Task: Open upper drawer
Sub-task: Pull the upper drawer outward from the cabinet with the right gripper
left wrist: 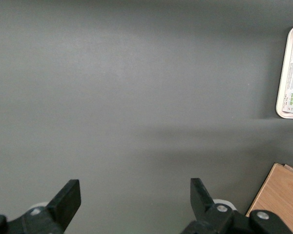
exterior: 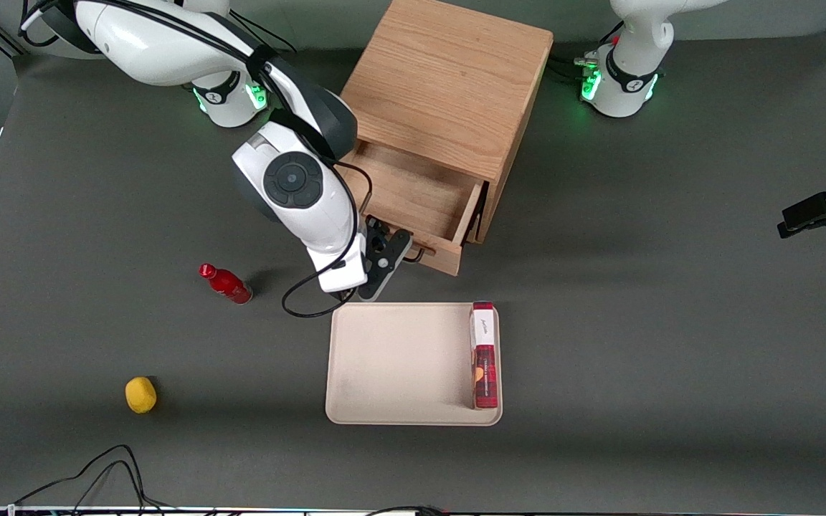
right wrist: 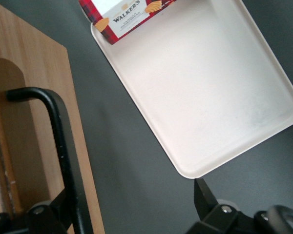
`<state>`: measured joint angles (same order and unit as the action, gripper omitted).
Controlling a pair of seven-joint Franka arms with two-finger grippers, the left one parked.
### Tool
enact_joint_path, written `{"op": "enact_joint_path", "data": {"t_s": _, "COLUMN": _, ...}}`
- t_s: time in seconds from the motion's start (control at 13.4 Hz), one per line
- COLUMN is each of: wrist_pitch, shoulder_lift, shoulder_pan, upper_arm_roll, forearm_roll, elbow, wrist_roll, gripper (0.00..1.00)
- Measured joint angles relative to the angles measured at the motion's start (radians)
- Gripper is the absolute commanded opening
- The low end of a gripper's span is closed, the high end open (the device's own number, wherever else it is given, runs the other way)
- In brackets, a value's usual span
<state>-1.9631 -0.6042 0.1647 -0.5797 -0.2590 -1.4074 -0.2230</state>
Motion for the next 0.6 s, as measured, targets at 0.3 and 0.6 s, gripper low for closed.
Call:
{"op": "enact_joint_path", "data": {"t_s": 0.3, "wrist_pitch": -0.001, "shoulder_lift": -0.019, "shoulder_pan": -0.001, "upper_arm_roll": 0.014, "forearm_roll": 0.0, "elbow": 0.032, "wrist_roll": -0.024, "gripper": 1.0}}
{"op": "enact_joint_path", "data": {"t_s": 0.6, "wrist_pitch": -0.001, "shoulder_lift": -0.04, "shoulder_pan": -0.001, "upper_arm_roll": 0.029, "forearm_roll": -0.001, "elbow": 0.067, "wrist_roll": -0.032, "gripper": 1.0}}
